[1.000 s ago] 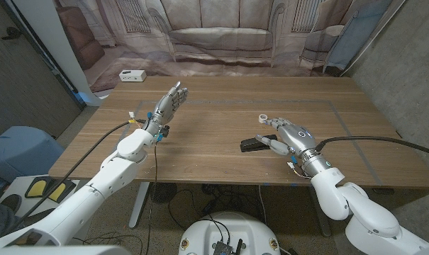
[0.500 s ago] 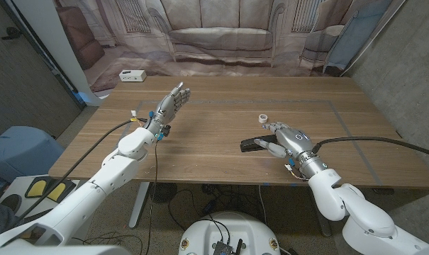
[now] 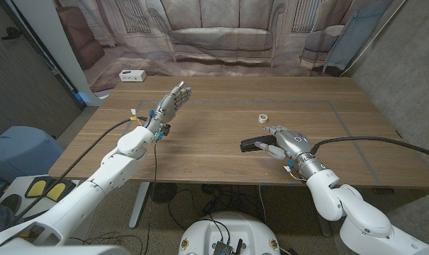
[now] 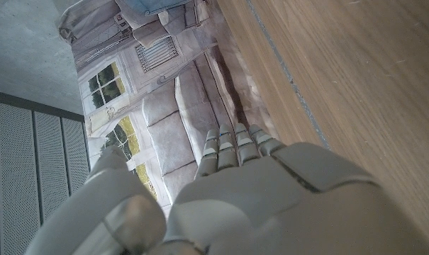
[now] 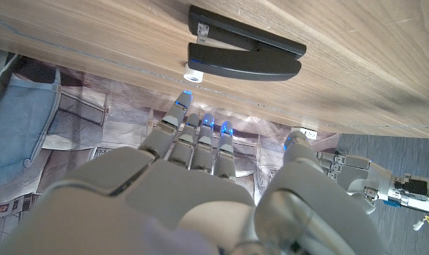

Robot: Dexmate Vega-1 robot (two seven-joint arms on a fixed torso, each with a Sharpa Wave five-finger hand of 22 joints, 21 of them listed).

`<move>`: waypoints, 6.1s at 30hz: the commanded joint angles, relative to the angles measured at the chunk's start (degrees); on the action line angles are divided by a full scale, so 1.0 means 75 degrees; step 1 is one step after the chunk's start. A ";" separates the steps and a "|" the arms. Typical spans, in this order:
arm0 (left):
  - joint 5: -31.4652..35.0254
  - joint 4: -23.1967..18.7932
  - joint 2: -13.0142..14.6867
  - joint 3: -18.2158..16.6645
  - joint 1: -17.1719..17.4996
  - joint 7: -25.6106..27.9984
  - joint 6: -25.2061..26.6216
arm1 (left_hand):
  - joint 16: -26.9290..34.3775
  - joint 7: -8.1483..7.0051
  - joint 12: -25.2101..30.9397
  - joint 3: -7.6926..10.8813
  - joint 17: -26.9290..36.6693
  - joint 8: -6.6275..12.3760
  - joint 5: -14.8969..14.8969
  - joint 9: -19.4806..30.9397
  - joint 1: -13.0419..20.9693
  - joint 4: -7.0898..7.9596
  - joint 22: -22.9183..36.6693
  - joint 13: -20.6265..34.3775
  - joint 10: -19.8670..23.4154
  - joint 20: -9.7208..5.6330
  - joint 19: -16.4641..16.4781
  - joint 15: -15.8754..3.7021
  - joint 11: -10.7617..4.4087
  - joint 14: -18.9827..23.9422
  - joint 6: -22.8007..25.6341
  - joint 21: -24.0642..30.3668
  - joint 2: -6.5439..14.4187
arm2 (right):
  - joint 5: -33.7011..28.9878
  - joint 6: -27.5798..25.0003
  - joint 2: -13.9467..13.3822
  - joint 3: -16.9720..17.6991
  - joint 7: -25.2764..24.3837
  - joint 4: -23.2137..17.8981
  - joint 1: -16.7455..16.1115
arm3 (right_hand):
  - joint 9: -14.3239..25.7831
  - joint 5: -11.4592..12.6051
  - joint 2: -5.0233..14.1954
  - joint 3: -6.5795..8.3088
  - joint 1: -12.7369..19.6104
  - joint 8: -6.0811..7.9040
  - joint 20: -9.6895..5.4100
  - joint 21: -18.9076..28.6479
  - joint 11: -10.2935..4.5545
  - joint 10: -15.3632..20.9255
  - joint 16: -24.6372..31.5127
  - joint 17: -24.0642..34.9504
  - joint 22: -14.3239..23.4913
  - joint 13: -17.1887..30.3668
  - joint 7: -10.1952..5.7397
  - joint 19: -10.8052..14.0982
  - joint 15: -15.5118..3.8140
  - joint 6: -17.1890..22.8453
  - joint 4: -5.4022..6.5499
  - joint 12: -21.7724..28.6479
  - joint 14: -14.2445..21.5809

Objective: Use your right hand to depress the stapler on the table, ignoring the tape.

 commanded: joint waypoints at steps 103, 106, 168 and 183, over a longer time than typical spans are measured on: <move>-0.0272 0.0333 -0.0149 -0.0024 0.0224 -0.0084 -0.0125 | 0.0019 0.0003 0.0056 0.0050 0.0034 0.0025 -0.0028 0.0032 -0.0012 -0.0193 0.0043 0.0000 0.0154 0.0051 0.0016 -0.0034 -0.0016 0.0127 0.0152 0.0033 0.0127 | 0.0464 -0.1093 -0.0370 -0.1601 0.1421 0.0081 0.1623 | 0.0031 -0.0008 -0.0102 0.0109 0.0009 0.0115 -0.0011 0.0128 0.0088 0.0224 0.0104 0.0045 0.0026 0.0027 0.0144 0.0353 0.0014 0.0301 0.0047 0.0053 0.0304; -0.0276 0.0314 -0.0142 -0.0039 0.0253 -0.0064 -0.0135 | 0.0020 -0.0007 0.0056 0.0050 0.0034 0.0025 -0.0028 0.0032 -0.0013 -0.0195 0.0043 0.0001 0.0156 0.0054 0.0013 -0.0025 -0.0011 0.0130 0.0155 0.0032 0.0128 | 0.0387 -0.1093 -0.0380 -0.1644 0.1515 0.0080 0.1690 | 0.0031 -0.0008 -0.0101 0.0116 0.0002 0.0117 -0.0016 0.0149 0.0067 0.0248 0.0118 0.0042 0.0027 0.0027 0.0146 0.0422 -0.0001 0.0316 0.0052 0.0058 0.0359; -0.0237 0.0521 -0.0280 0.0073 0.0070 -0.0089 -0.0080 | 0.0013 -0.0003 0.0040 0.0042 0.0035 0.0016 -0.0031 0.0033 -0.0050 -0.0249 0.0043 0.0002 0.0143 0.0071 -0.0011 -0.0040 -0.0016 0.0113 0.0149 0.0028 0.0145 | 0.0454 -0.1828 -0.0215 -0.2032 0.3055 0.0208 0.2429 | 0.0031 -0.0025 -0.0144 0.0240 -0.0251 0.0334 -0.0054 0.0368 0.0195 0.1380 0.0345 0.0017 0.0054 0.0019 0.0219 0.1598 -0.0042 0.1431 0.0163 0.0256 0.1501; -0.0260 0.0564 -0.0249 0.0093 0.0021 -0.0104 0.0059 | 0.0014 0.0002 0.0039 0.0041 0.0035 0.0013 -0.0031 0.0033 -0.0059 -0.0262 0.0044 0.0002 0.0146 0.0063 -0.0016 -0.0030 -0.0017 0.0113 0.0142 0.0028 0.0150 | 0.0897 -0.1934 -0.0169 -0.2241 0.3119 0.0418 0.2677 | 0.0030 -0.0026 -0.0133 0.0265 -0.0268 0.0318 -0.0047 0.0351 0.0226 0.1418 0.0331 0.0015 0.0055 0.0017 0.0229 0.1628 -0.0038 0.1479 0.0171 0.0235 0.1543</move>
